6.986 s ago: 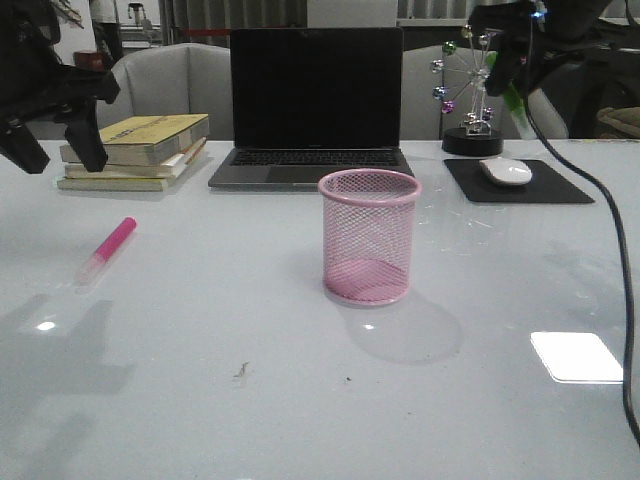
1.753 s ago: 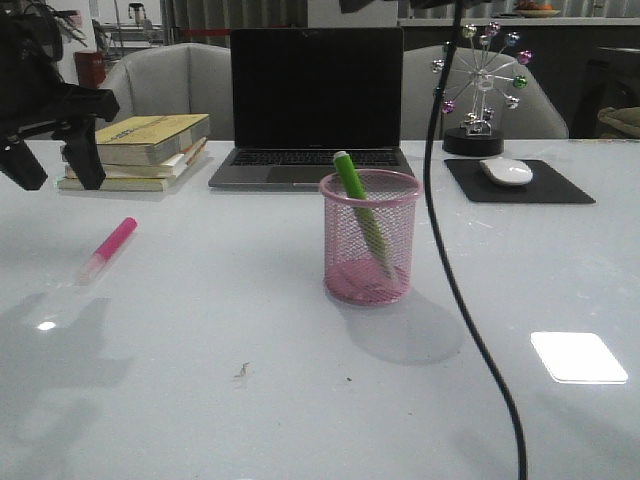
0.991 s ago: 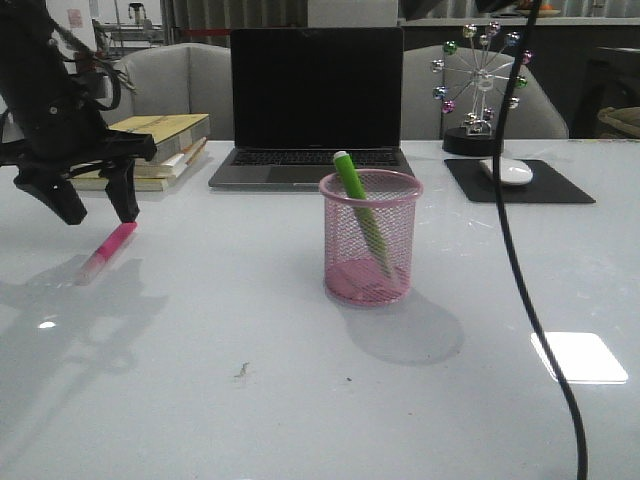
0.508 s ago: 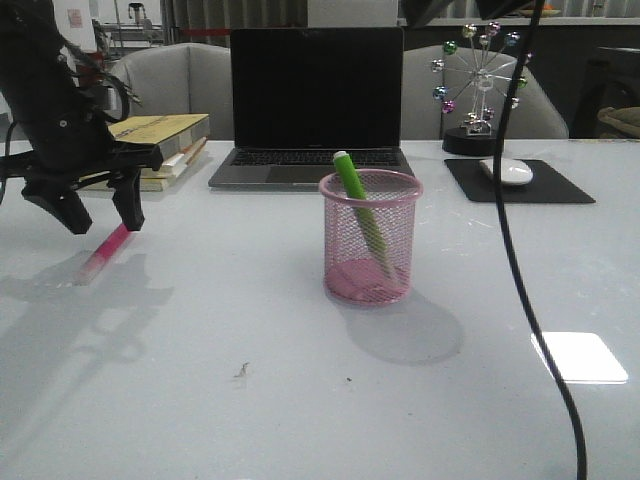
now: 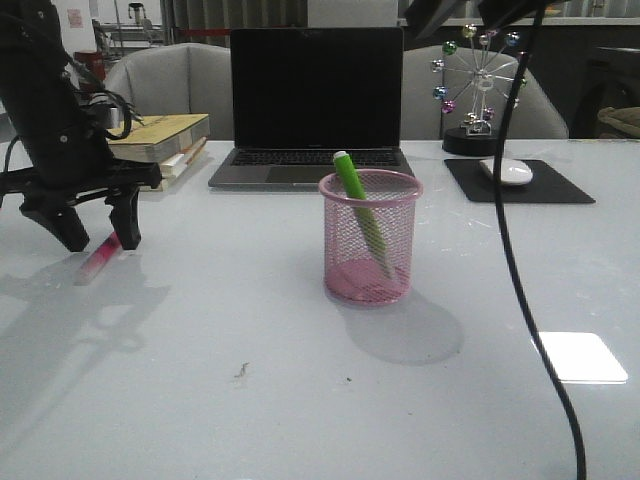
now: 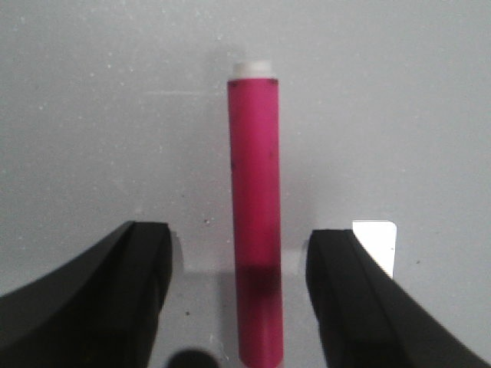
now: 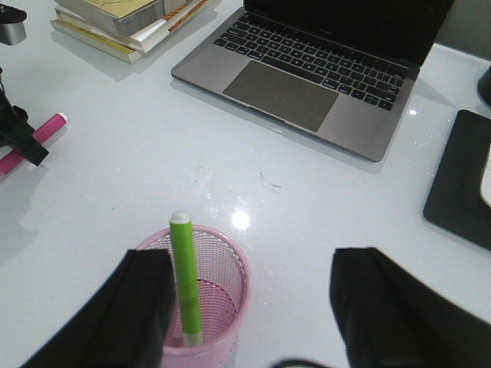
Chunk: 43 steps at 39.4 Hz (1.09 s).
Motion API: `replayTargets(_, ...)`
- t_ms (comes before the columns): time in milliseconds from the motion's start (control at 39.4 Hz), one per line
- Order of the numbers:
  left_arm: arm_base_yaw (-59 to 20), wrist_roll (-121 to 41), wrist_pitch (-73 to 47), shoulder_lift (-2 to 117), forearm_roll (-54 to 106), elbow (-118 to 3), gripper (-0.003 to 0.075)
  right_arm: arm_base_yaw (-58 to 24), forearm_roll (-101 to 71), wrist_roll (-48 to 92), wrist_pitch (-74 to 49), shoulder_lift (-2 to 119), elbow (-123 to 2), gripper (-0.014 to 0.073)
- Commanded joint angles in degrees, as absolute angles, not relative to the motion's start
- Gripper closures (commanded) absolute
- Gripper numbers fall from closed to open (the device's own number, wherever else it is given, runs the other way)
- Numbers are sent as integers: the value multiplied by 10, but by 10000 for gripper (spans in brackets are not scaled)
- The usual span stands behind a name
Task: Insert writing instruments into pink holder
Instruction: 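Lower the left gripper onto the pink marker and close it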
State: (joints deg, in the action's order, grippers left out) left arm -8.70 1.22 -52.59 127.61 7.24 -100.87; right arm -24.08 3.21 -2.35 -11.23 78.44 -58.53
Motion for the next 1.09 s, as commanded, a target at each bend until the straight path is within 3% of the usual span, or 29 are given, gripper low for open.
replayTargets(0,-90,18,-523,1243,78,-1027,264,-238,40,-18,-77,761,-608,52)
replayTargets(229,-90,18,-540,1243,53,-1027,311,-238,40,-18,-84,761,-608,52)
replayTargets(838,-121,18,-549,1277,51,-1027,321,-238,40,-18,-87,760,-608,52)
replayTargets(915,-122,18,-549,1277,51,-1027,353,-238,40,-18,-87,760,-608,52)
replayTargets(1067,-122,19,-553,1277,51,-1029,491,-238,40,-18,-87,760,-608,52)
